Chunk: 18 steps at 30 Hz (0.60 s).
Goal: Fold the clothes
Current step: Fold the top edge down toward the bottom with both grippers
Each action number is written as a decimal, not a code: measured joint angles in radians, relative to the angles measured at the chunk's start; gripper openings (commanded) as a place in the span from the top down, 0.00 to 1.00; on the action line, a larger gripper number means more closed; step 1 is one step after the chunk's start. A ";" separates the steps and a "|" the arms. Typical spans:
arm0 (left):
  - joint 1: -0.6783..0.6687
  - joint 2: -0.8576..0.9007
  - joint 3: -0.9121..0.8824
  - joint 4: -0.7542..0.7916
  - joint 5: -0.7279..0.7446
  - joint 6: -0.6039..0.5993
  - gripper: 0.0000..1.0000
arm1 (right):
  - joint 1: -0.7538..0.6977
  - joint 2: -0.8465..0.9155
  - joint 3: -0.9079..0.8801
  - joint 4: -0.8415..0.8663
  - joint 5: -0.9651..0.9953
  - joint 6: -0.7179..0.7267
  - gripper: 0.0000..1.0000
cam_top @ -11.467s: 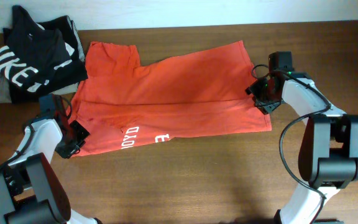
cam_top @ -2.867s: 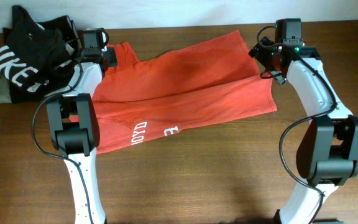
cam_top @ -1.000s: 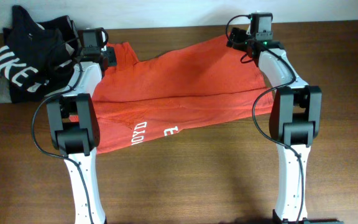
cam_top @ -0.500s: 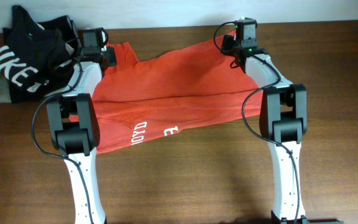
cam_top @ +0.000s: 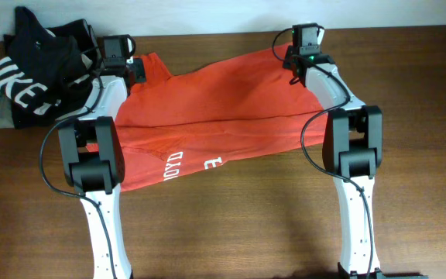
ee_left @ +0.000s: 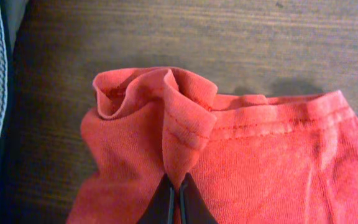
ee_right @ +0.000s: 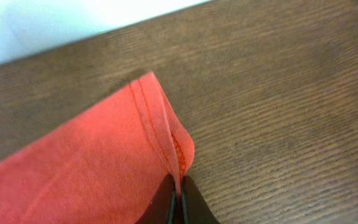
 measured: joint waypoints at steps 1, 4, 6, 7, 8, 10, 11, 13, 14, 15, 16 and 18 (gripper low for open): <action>-0.002 -0.005 0.001 -0.023 -0.002 0.000 0.99 | -0.001 0.000 0.019 -0.040 0.006 0.017 0.96; -0.017 -0.027 0.000 -0.101 -0.008 0.000 1.00 | -0.007 0.000 0.065 -0.149 0.014 0.079 0.96; -0.043 -0.051 -0.009 -0.166 -0.010 0.000 1.00 | -0.024 -0.001 0.089 -0.239 0.014 0.145 0.96; -0.063 -0.063 -0.016 -0.193 -0.010 0.000 1.00 | -0.034 -0.002 0.094 -0.272 0.014 0.168 0.96; -0.075 -0.069 -0.019 -0.209 -0.010 0.000 1.00 | -0.045 -0.006 0.094 -0.303 0.014 0.188 0.96; -0.115 -0.087 -0.029 -0.256 -0.009 0.000 1.00 | -0.068 -0.018 0.094 -0.348 0.014 0.214 0.96; -0.132 -0.092 -0.031 -0.279 -0.008 0.000 1.00 | -0.075 -0.028 0.094 -0.377 0.014 0.224 0.96; -0.157 -0.104 -0.034 -0.327 -0.004 -0.001 1.00 | -0.087 -0.064 0.094 -0.434 0.019 0.238 0.96; -0.160 -0.110 -0.036 -0.352 -0.001 -0.009 1.00 | -0.087 -0.083 0.094 -0.446 0.023 0.250 0.96; -0.159 -0.117 -0.038 -0.375 0.000 -0.020 1.00 | -0.087 -0.099 0.094 -0.464 0.025 0.262 0.96; -0.153 -0.132 -0.045 -0.420 0.000 -0.036 1.00 | -0.087 -0.122 0.096 -0.480 0.027 0.280 0.96; -0.143 -0.158 -0.048 -0.473 -0.002 -0.051 1.00 | -0.087 -0.139 0.100 -0.521 0.031 0.303 0.96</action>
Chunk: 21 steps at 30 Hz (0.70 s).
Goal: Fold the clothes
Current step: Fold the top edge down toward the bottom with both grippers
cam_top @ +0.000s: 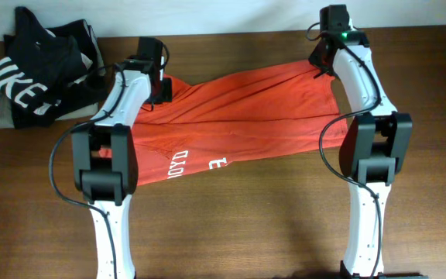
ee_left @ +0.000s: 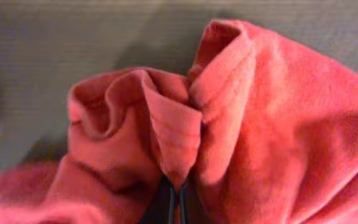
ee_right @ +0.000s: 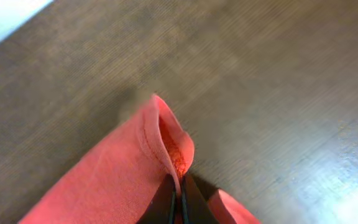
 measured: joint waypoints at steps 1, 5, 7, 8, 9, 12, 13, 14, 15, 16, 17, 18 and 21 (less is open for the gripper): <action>0.004 -0.017 -0.003 -0.027 -0.006 -0.004 1.00 | 0.000 -0.007 0.000 -0.018 0.002 0.011 0.96; 0.015 -0.129 -0.005 -0.071 -0.064 -0.027 1.00 | -0.001 -0.037 0.000 -0.067 0.005 0.032 0.96; 0.017 -0.188 -0.005 -0.093 -0.087 -0.046 1.00 | -0.001 -0.067 0.000 -0.100 0.005 0.028 0.96; 0.017 -0.218 -0.005 -0.109 -0.093 -0.052 1.00 | -0.001 -0.077 0.000 -0.105 0.005 0.023 0.96; 0.020 -0.235 -0.005 -0.127 -0.095 -0.056 1.00 | -0.001 -0.089 0.000 -0.120 0.005 0.008 0.96; 0.050 -0.263 -0.005 -0.228 -0.098 -0.068 1.00 | -0.001 -0.126 0.001 -0.158 0.005 -0.023 0.96; 0.062 -0.263 -0.005 -0.254 -0.098 -0.078 1.00 | -0.001 -0.130 0.002 -0.181 0.005 -0.027 0.96; 0.073 -0.263 -0.005 -0.278 -0.098 -0.087 1.00 | -0.001 -0.130 0.002 -0.208 0.005 -0.029 0.96; 0.085 -0.263 -0.005 -0.304 -0.097 -0.097 1.00 | -0.001 -0.130 0.002 -0.232 0.004 -0.032 0.96; 0.097 -0.263 -0.005 -0.327 -0.097 -0.106 1.00 | -0.001 -0.130 0.002 -0.243 0.003 -0.033 0.96; 0.103 -0.263 -0.005 -0.341 -0.096 -0.113 1.00 | -0.002 -0.131 0.002 -0.251 0.001 -0.035 0.96; 0.111 -0.263 -0.005 -0.365 -0.093 -0.116 1.00 | -0.002 -0.131 0.002 -0.258 0.001 -0.036 0.96; 0.110 -0.263 -0.019 -0.406 -0.092 -0.119 0.99 | -0.010 -0.131 0.002 -0.290 -0.008 -0.041 0.96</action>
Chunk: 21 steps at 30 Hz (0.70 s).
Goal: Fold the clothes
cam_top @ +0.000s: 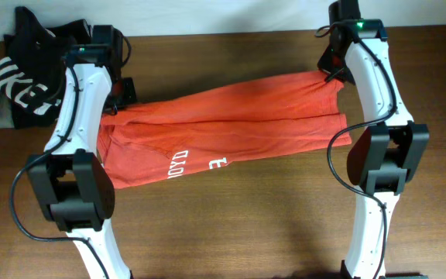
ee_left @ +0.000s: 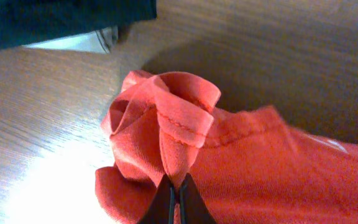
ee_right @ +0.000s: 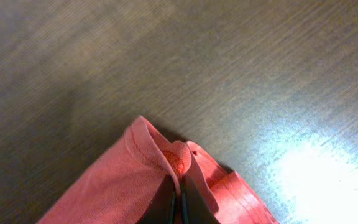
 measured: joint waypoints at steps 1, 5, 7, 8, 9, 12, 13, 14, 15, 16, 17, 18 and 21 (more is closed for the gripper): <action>0.000 0.000 -0.013 0.000 0.003 0.000 0.99 | -0.006 0.000 0.000 -0.014 -0.007 -0.003 0.96; 0.000 0.000 -0.082 0.000 0.035 0.000 0.99 | -0.026 0.000 0.000 -0.048 -0.067 -0.063 0.96; 0.000 0.000 -0.134 0.007 0.046 0.000 0.99 | -0.028 0.000 0.000 -0.074 -0.083 -0.085 0.96; 0.000 0.000 -0.153 0.011 0.048 0.000 1.00 | -0.028 0.000 0.000 -0.088 -0.086 -0.088 0.96; 0.000 0.000 -0.177 0.013 0.050 -0.001 0.99 | -0.028 0.000 0.000 -0.106 -0.090 -0.093 0.96; 0.000 0.000 -0.240 0.015 0.053 -0.019 0.99 | -0.028 0.000 0.000 -0.146 -0.098 -0.122 0.96; 0.000 0.000 -0.250 0.015 0.053 -0.023 1.00 | -0.028 0.000 0.000 -0.157 -0.101 -0.124 0.96; 0.000 0.000 -0.256 0.015 0.053 -0.024 0.99 | -0.028 0.000 0.000 -0.159 -0.102 -0.131 0.96; 0.000 0.000 -0.263 0.015 0.053 -0.026 0.99 | -0.028 0.000 0.000 -0.167 -0.105 -0.137 0.96; 0.000 0.000 -0.268 0.014 0.053 -0.027 1.00 | -0.028 0.000 0.000 -0.179 -0.106 -0.143 0.96; 0.000 0.000 -0.269 0.016 0.053 -0.027 0.99 | -0.029 0.000 0.000 -0.197 -0.106 -0.145 0.96; 0.000 0.000 -0.271 0.019 0.053 -0.027 1.00 | -0.029 0.000 0.000 -0.216 -0.106 -0.148 0.96; 0.003 0.000 -0.272 0.040 0.053 -0.027 1.00 | -0.037 0.000 0.000 -0.267 -0.109 -0.150 0.96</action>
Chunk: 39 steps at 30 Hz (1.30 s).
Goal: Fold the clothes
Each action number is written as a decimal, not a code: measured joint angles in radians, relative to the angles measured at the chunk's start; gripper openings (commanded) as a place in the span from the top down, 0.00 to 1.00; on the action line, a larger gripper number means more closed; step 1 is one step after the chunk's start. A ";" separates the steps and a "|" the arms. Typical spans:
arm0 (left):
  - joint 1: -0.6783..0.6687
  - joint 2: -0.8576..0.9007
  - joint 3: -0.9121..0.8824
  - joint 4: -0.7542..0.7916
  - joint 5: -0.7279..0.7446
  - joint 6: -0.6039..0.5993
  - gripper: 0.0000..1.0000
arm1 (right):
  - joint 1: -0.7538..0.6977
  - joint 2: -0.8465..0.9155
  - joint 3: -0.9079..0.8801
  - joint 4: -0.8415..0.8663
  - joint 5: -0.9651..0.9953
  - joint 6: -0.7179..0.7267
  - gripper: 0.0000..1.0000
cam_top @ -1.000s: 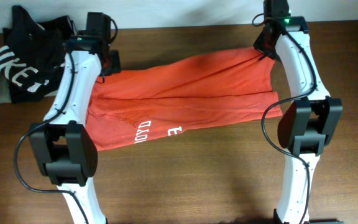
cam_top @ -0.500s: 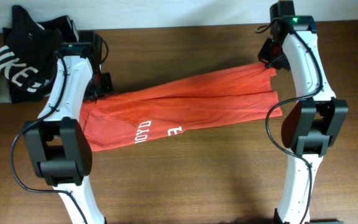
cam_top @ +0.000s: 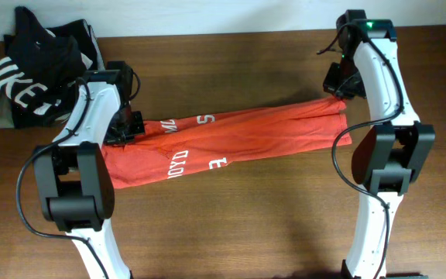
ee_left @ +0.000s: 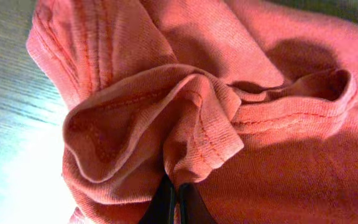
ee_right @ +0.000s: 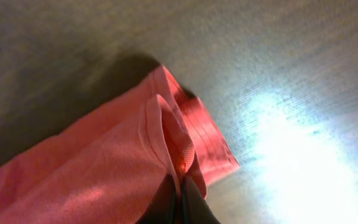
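Observation:
A red shirt (cam_top: pixel 238 139) with white lettering lies folded into a long band across the table. My left gripper (cam_top: pixel 128 126) is shut on a bunched hem at the band's left end (ee_left: pixel 185 134). My right gripper (cam_top: pixel 339 93) is shut on the cloth edge at the band's upper right corner (ee_right: pixel 166 134). The fingers of both grippers show only as dark tips under pinched cloth, the left gripper (ee_left: pixel 174 202) and the right gripper (ee_right: pixel 180 202).
A pile of dark clothes (cam_top: pixel 33 70) with white lettering sits at the far left corner, just behind the left arm. Bare wooden table (cam_top: pixel 238 225) spreads in front of the shirt. The table's far edge meets a pale wall.
Both grippers have come toward the front with their held edges. The upper layer now lies folded down over the lower part, making a narrower band, and more white lettering shows on top.
Both grippers held the shirt's far edge at the back of the table, the cloth spread wide. Then the edge was stretched out wider, left and right. Then it stood lower, and now it lies doubled over into a long narrow band.

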 measured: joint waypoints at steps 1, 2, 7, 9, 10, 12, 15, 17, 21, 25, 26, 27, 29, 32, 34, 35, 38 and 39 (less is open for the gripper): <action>0.001 0.000 0.000 0.004 0.000 0.000 1.00 | -0.005 0.000 0.000 -0.012 -0.001 -0.002 0.96; 0.001 0.000 0.000 0.008 0.000 0.000 1.00 | -0.010 0.000 0.000 -0.021 -0.001 -0.003 0.96; 0.002 0.000 -0.015 0.031 0.008 0.000 0.99 | -0.024 0.000 -0.001 -0.003 -0.008 -0.006 0.96; 0.002 0.000 -0.039 0.035 0.008 -0.001 0.99 | -0.024 0.000 -0.011 0.026 -0.007 -0.010 0.96; 0.002 0.000 -0.054 0.037 0.011 -0.003 0.99 | -0.024 0.000 -0.021 0.037 -0.006 -0.011 0.96; 0.002 0.000 -0.074 0.039 0.015 -0.003 0.99 | -0.024 0.000 -0.051 0.052 0.002 -0.010 0.96; 0.002 0.000 -0.077 0.043 0.014 -0.003 0.99 | -0.024 0.000 -0.107 0.058 0.011 -0.010 0.96; 0.002 0.000 -0.078 0.043 0.014 -0.003 1.00 | -0.024 0.000 -0.136 0.036 0.016 -0.011 0.96; 0.002 0.000 -0.079 0.043 0.014 -0.004 1.00 | -0.026 0.000 -0.146 -0.022 0.020 -0.013 0.96; 0.002 0.000 -0.080 0.043 0.015 -0.004 1.00 | -0.026 0.000 -0.147 -0.028 0.020 -0.013 0.96; 0.002 0.000 -0.085 0.043 0.015 -0.004 0.99 | -0.026 0.000 -0.147 -0.030 0.020 -0.013 0.95; 0.002 0.000 -0.088 0.042 0.016 -0.004 0.99 | -0.026 0.000 -0.147 -0.034 0.020 -0.013 0.92; 0.002 0.000 -0.115 0.043 0.018 -0.004 0.98 | -0.026 0.000 -0.150 -0.035 0.020 -0.015 0.80; 0.002 0.000 -0.141 0.042 0.019 -0.008 0.45 | -0.028 0.000 -0.174 -0.039 0.031 -0.013 0.10; 0.005 0.000 -0.144 0.042 0.018 -0.012 0.41 | -0.032 0.000 -0.189 -0.042 0.032 -0.015 0.01; 0.006 0.000 -0.145 0.043 0.017 -0.011 0.41 | -0.033 0.000 -0.192 -0.043 0.034 -0.014 0.00; 0.008 0.000 -0.145 0.043 0.014 -0.014 0.41 | -0.033 0.000 -0.192 -0.032 0.039 -0.025 0.00; 0.008 0.000 -0.144 0.043 0.014 -0.014 0.41 | -0.033 0.000 -0.192 -0.025 0.039 -0.037 0.01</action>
